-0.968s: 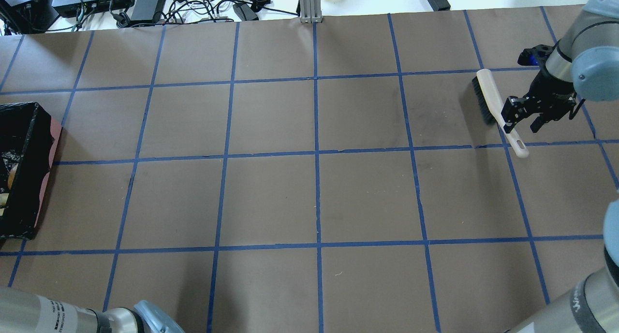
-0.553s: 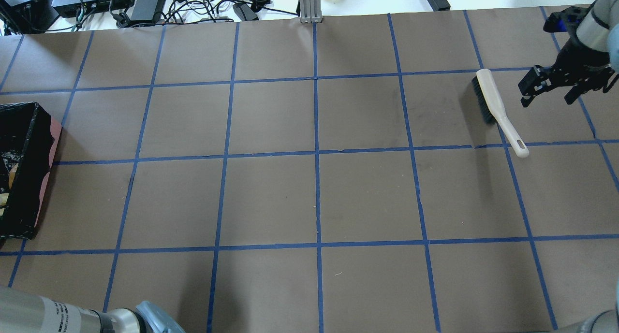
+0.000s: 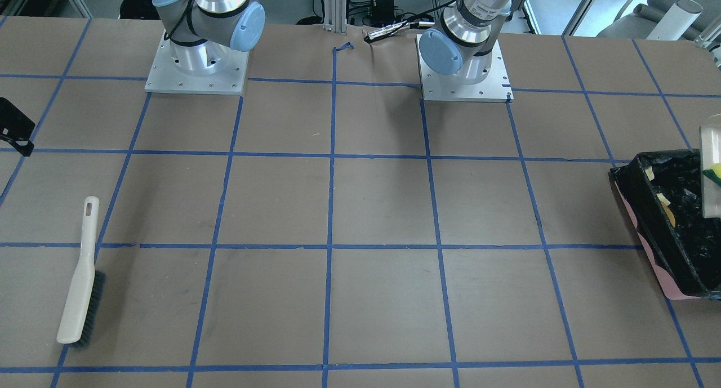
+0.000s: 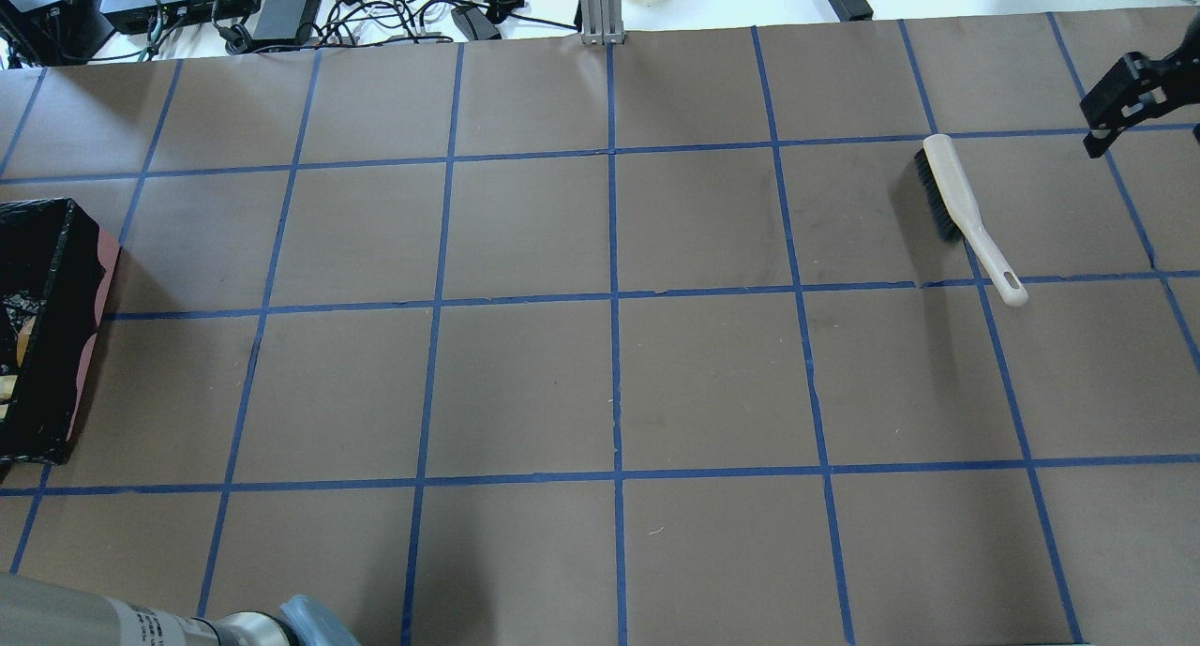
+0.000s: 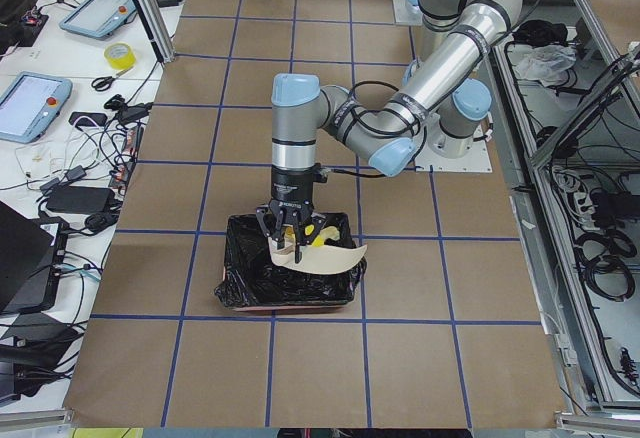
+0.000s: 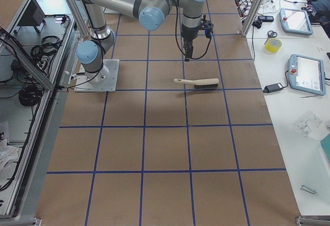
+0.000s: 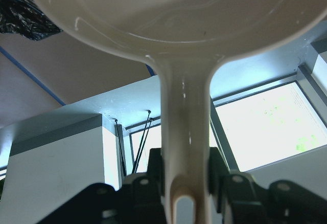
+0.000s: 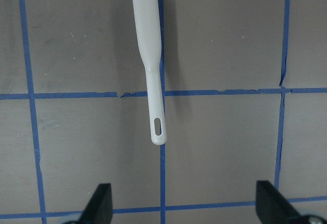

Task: Sweep and dump trash into bin
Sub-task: 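Raise the right gripper from the brush while the left holds the dustpan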

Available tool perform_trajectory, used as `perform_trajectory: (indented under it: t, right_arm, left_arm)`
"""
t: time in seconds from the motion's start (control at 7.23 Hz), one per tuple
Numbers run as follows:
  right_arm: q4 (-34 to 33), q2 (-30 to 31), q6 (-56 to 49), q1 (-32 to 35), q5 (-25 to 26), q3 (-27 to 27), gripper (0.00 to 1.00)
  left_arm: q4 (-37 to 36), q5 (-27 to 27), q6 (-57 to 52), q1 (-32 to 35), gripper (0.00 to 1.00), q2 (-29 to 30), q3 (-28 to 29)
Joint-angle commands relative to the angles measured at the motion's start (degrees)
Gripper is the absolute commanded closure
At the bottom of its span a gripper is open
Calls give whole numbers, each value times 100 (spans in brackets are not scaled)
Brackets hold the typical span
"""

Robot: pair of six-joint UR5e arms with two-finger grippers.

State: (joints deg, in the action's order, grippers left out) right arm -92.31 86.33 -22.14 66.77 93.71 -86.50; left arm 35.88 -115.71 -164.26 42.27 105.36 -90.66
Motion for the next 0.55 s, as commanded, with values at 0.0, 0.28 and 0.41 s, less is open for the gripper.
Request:
perform_trajectory:
  t: [0.0, 0.28, 0.41]
  right_arm:
    - [169, 16, 953, 569, 14, 291, 0]
    - [169, 25, 2113, 1484, -90, 361, 0]
    - [152, 42, 2413, 1879, -90, 371, 0]
  left_arm:
    - [-799, -30, -9, 27, 100, -260, -626]
    - [-872, -39, -1, 35, 100, -401, -821]
    - [-1116, -39, -1, 70, 100, -419, -891]
